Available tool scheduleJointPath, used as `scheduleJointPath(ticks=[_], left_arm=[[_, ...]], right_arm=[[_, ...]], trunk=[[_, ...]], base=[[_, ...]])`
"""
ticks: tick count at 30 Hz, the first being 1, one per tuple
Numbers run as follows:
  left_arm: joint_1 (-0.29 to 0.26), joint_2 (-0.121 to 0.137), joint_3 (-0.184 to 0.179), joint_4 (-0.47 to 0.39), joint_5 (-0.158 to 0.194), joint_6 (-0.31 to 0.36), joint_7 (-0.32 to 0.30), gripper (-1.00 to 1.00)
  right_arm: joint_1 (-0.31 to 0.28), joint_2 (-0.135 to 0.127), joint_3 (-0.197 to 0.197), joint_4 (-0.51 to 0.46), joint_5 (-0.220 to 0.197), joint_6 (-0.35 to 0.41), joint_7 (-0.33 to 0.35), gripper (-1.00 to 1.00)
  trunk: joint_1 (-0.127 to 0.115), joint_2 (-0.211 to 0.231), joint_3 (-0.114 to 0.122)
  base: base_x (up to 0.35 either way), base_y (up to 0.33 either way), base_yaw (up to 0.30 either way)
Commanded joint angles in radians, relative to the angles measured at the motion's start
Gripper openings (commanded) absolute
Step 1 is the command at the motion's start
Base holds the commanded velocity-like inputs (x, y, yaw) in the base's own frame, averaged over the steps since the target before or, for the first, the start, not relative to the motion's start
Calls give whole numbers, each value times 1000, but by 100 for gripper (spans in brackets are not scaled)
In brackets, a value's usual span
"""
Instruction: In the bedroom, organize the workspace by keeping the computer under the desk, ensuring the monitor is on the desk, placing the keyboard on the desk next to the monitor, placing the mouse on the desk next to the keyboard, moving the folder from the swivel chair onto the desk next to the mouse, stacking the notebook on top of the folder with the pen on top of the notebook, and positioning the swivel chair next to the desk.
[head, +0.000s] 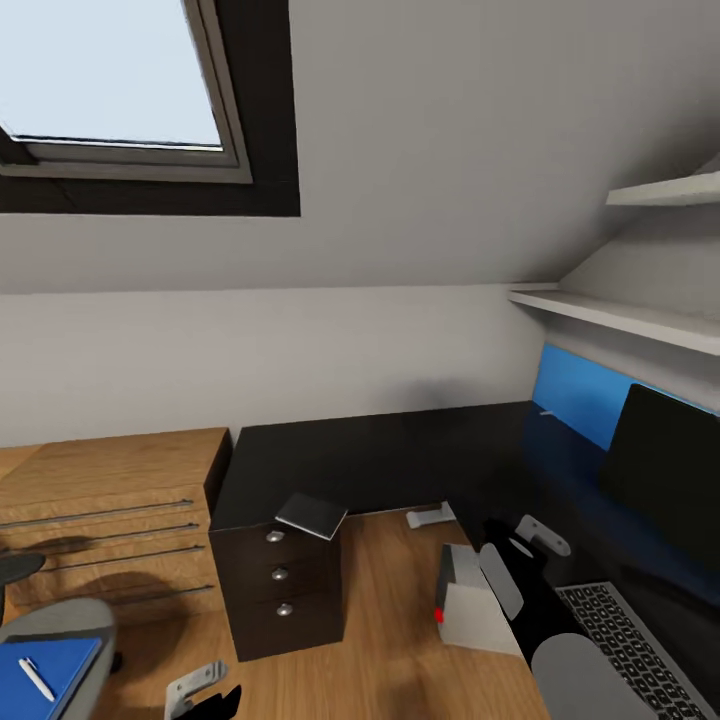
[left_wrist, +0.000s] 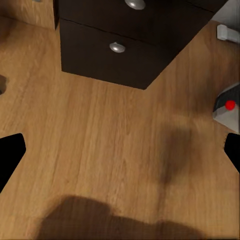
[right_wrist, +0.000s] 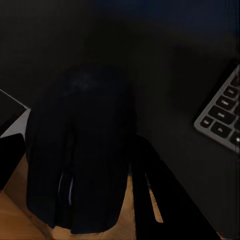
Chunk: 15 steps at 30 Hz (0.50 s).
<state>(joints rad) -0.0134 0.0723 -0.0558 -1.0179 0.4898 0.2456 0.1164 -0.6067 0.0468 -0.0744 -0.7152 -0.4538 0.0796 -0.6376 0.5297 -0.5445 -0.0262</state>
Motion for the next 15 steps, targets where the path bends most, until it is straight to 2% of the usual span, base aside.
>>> scheduleJointPath(ticks=[1, 10, 15], left_arm=[[0, 1, -4, -2, 10, 3, 10, 100], [0, 1, -4, -2, 10, 3, 9, 100], [0, 1, -4, -2, 11, 3, 9, 100]], right_arm=[[-1, 1, -2, -2, -5, 3, -1, -100], [-1, 1, -2, -3, -5, 3, 0, -100], [-1, 2, -2, 1, -5, 1, 2, -100]], trunk=[[1, -2, -1], [1, -2, 5], [1, -2, 5]], base=[[0, 0, -248], [0, 0, -245], [11, 0, -68]])
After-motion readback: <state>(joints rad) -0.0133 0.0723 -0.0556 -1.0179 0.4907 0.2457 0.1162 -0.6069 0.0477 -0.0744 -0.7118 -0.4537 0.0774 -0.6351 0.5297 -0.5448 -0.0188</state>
